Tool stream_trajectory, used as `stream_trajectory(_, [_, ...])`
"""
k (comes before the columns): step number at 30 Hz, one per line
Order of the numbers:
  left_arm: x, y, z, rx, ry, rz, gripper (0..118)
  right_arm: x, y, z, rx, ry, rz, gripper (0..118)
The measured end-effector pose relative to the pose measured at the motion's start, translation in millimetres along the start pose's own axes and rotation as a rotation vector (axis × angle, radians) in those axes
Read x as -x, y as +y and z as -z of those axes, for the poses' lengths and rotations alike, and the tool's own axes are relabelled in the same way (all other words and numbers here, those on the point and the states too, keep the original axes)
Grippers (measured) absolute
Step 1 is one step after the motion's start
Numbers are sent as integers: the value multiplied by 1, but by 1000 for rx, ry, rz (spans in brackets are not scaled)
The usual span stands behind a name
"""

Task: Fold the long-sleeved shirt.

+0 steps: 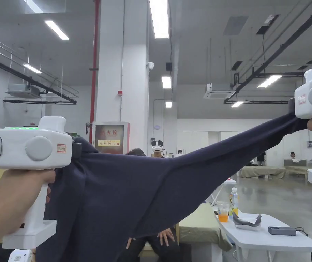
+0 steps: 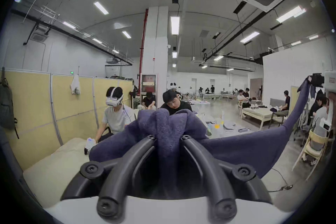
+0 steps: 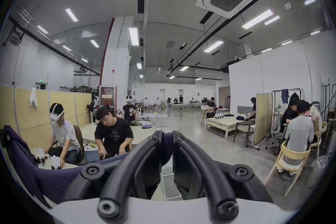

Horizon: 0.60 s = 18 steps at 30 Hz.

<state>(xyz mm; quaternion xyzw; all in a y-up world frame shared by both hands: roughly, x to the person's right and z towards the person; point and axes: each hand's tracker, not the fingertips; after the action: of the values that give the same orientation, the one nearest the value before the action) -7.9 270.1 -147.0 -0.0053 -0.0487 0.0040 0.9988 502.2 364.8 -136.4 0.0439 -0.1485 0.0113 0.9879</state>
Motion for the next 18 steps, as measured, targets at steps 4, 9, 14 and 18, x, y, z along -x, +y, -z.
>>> stream_trajectory(4, [0, -2, 40, 17, 8, -14, 17, 3, -5, 33, 3, 11, 18, 24])
stream_trajectory(9, [-2, -10, 91, 16, 2, -5, 17, 12, -25, 76, 12, 9, 29, 24])
stream_trajectory(14, [-8, -27, 142, 8, 25, -27, 17, 30, -63, 124, 37, 20, 25, 24])
stream_trajectory(18, [-11, -50, 183, 0, 43, -35, 18, 46, -105, 161, 67, 32, 29, 24])
